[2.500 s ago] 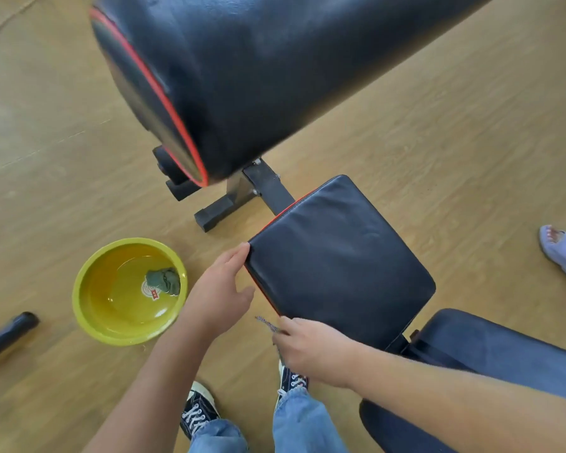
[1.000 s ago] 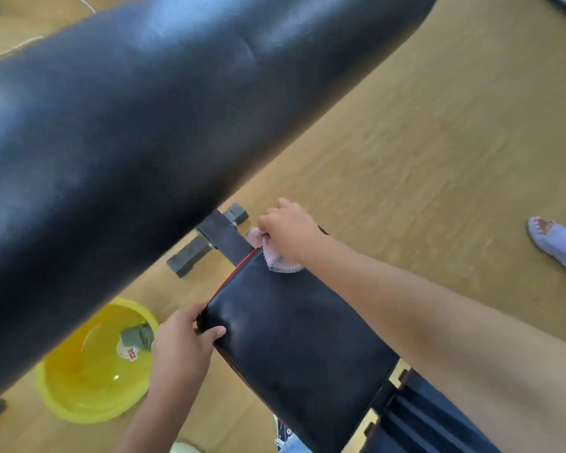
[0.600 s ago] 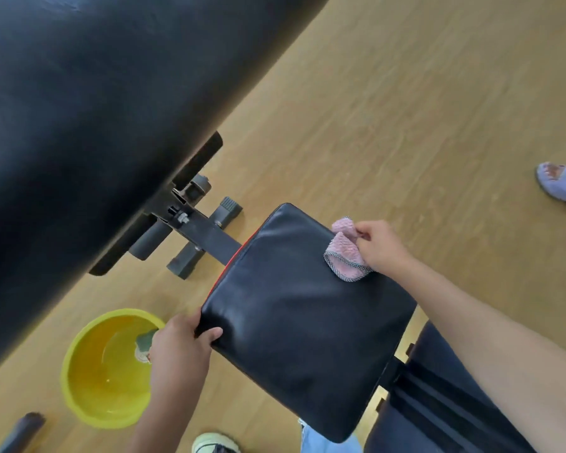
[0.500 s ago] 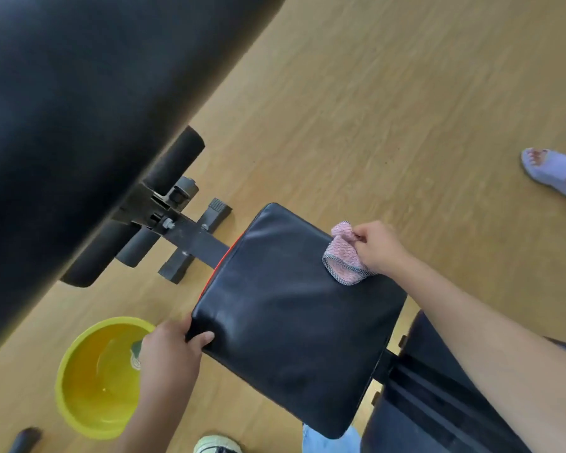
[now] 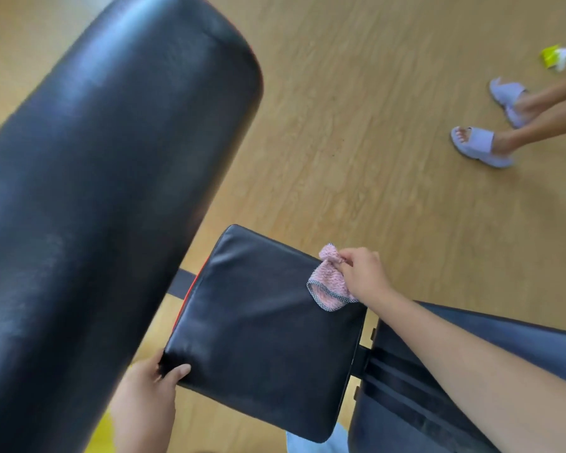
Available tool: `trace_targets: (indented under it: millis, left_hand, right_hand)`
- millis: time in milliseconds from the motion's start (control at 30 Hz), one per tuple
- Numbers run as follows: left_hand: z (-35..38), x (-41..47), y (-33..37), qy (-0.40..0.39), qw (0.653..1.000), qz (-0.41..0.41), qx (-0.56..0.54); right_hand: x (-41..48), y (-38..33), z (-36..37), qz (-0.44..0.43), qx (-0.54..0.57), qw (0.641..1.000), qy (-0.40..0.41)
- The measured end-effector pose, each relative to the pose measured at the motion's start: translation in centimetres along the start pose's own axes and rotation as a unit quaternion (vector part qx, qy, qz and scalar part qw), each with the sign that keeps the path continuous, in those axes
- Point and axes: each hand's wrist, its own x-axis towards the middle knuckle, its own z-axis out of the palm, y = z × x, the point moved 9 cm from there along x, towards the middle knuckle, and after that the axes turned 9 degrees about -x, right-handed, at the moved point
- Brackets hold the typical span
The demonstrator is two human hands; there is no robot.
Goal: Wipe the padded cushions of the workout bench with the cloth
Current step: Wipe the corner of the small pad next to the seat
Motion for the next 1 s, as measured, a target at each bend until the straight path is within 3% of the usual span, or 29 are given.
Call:
trace_targets:
  millis: [100, 200, 267, 400, 467, 633, 700, 833, 1000]
  left_hand:
    - [0.4, -0.5, -1.7, 0.022, 0.993, -0.034, -0.109]
    - [0.7, 0.0, -3.0, 0.052, 0.989, -0.042, -0.134]
    - [0.4, 0.0, -3.4, 0.051, 0.987, -0.055, -0.139]
    - [0.2, 1.0, -4.1, 0.039, 0.986, -0.045, -0.153]
    - [0.6, 1.8, -5.6, 0.03, 0.985, -0.061, -0.16]
    - [0.9, 2.2, -6.8, -0.014, 0.979, -0.085, -0.184]
    - [1.1, 2.0, -5.8, -0.04, 0.981, -0.072, -0.178]
    - [0.8, 2.2, -6.2, -0.004, 0.98, -0.088, -0.177]
    - [1.2, 4.4, -9.4, -0.017, 0.98, -0.081, -0.183]
  right_hand:
    - [-0.3, 0.1, 0.3, -0.016, 0.023, 1.0, 0.002]
    - [-0.9, 4.2, -0.2, 0.071, -0.057, 0.996, 0.007]
    - [-1.0, 4.2, -0.2, 0.091, -0.049, 0.994, 0.02]
    - [1.0, -4.3, 1.5, -0.023, 0.018, 0.999, 0.028]
    - [0.8, -4.4, 1.5, -0.04, -0.009, 0.999, 0.023]
    - [-4.1, 6.1, 0.5, 0.109, -0.165, 0.98, 0.013]
    - [-5.3, 6.0, 1.2, 0.145, -0.128, 0.981, 0.033]
    - [-9.0, 5.6, 2.7, 0.212, -0.073, 0.969, 0.106]
    - [-15.8, 5.1, 7.0, 0.23, -0.035, 0.972, -0.036]
